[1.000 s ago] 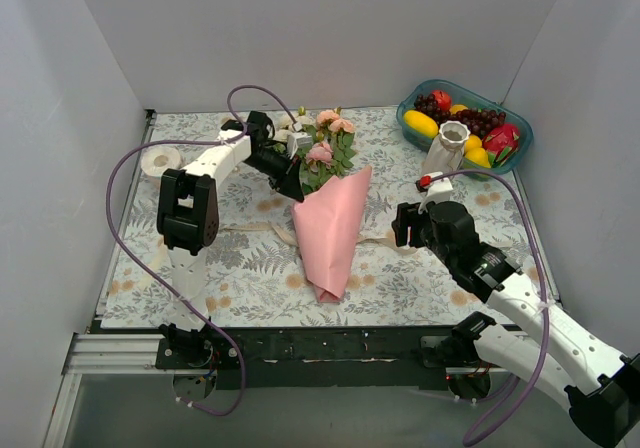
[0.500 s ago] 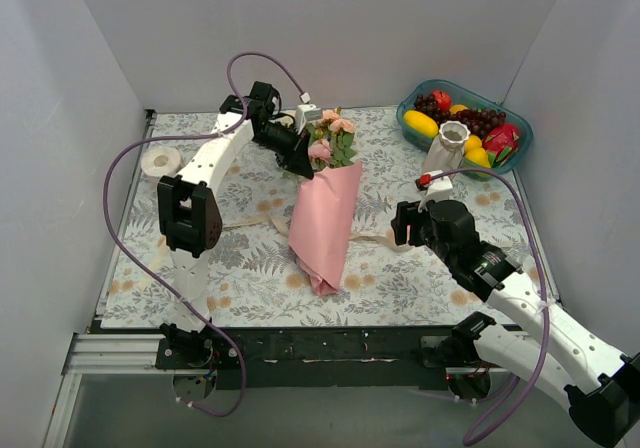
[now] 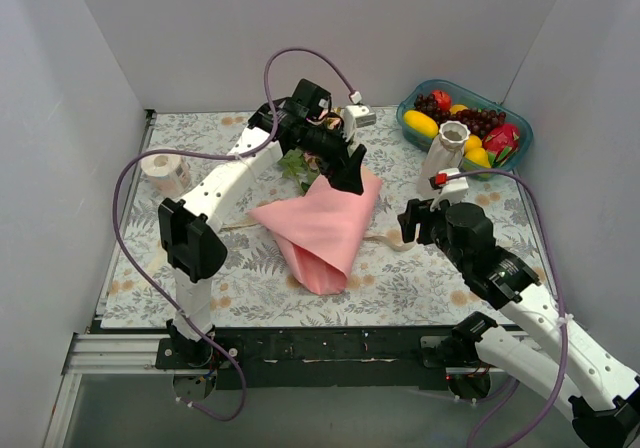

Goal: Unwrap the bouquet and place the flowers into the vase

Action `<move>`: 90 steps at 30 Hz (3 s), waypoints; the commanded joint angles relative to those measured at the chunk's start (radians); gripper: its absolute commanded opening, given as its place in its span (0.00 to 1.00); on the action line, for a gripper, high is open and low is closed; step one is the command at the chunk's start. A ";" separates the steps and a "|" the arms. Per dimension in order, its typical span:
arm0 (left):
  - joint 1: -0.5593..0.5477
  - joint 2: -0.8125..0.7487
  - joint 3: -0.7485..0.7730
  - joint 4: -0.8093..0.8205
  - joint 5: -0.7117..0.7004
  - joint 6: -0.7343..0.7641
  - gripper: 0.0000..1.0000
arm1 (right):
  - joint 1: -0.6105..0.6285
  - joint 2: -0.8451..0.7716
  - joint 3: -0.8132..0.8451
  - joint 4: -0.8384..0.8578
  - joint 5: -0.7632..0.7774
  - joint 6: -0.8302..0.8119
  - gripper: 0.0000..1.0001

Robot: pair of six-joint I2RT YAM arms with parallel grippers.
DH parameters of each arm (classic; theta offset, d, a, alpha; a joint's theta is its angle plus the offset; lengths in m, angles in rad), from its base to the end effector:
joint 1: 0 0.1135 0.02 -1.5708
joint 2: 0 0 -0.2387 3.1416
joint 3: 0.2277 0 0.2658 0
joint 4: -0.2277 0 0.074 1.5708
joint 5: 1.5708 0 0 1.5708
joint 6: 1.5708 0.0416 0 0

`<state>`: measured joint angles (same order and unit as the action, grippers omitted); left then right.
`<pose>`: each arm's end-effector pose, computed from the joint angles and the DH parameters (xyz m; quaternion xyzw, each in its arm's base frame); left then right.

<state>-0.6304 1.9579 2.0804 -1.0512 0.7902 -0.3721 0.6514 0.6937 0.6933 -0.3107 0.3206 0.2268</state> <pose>0.3232 -0.2724 0.3430 0.2332 0.8529 -0.4603 0.0799 0.1698 0.1129 0.2913 -0.0762 0.7997 0.1304 0.5811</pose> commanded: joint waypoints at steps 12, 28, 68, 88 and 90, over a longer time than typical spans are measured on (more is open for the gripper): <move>0.406 -0.083 -0.275 -0.078 0.064 0.201 0.98 | 0.005 -0.068 0.063 -0.044 0.021 -0.057 0.75; 0.434 -0.040 -0.407 -0.155 0.179 0.340 0.96 | 0.005 -0.079 0.040 -0.028 0.025 -0.049 0.74; -0.040 0.168 0.254 -0.149 0.419 0.013 0.98 | 0.005 -0.079 0.290 -0.136 0.175 -0.161 0.77; 0.107 -0.131 -0.066 0.585 0.587 -0.553 0.98 | 0.005 0.010 0.382 -0.102 0.189 -0.215 0.79; 0.135 -0.145 -0.127 0.573 0.542 -0.486 0.98 | 0.005 0.013 0.385 -0.082 0.170 -0.211 0.79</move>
<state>-0.5030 1.8801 2.0399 -0.5900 1.3231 -0.8261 0.6514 0.6949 1.0378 -0.4671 0.5179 0.0227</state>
